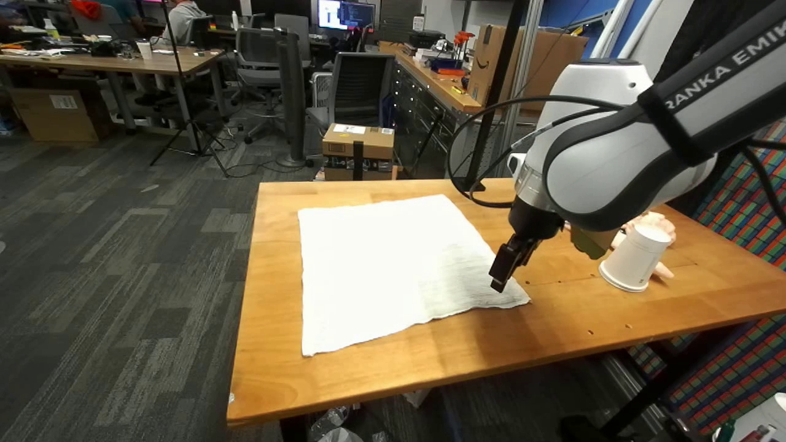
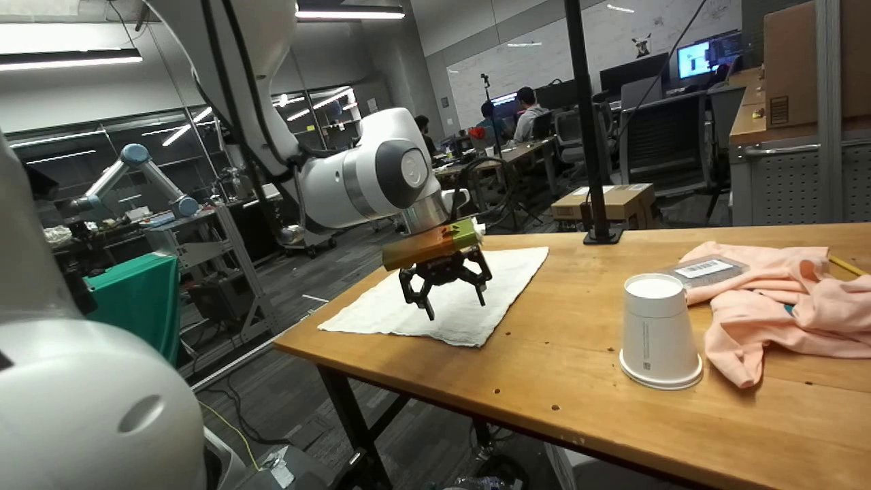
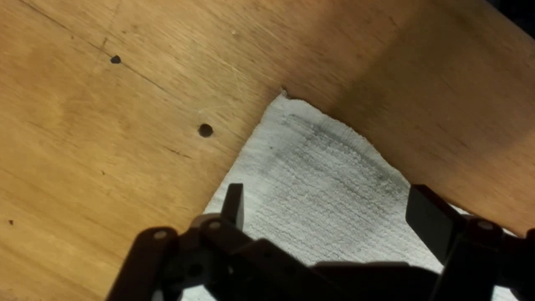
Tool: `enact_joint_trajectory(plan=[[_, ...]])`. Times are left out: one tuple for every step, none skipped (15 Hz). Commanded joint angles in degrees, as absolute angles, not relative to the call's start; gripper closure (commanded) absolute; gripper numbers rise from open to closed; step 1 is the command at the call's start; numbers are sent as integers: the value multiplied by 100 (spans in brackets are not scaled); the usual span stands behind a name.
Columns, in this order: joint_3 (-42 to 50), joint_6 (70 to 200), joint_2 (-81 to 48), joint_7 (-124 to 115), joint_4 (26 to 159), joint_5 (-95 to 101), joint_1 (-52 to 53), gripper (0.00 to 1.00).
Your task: Fold the cloth
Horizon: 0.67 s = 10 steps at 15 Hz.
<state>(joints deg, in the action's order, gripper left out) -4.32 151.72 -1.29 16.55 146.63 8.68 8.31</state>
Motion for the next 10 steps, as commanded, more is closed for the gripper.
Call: enact_joint_trajectory(plan=[[-468,15111,-661,1235,14258,1324,752,0],[-445,15099,-765,1164,14205,1408,746,0],[-419,15087,-866,1126,14156,1453,731,0],[-393,15080,-957,1090,14114,1500,714,0],[-367,15079,-1031,1060,14081,1527,700,0],[-340,15079,-1096,1040,14054,1550,681,0],[-321,15076,-1146,1049,14037,1546,660,0],[-301,15082,-1178,1054,14027,1547,638,0],[-284,15091,-1188,1049,14022,1556,625,0],[-275,15095,-1191,1056,14017,1551,609,0]])
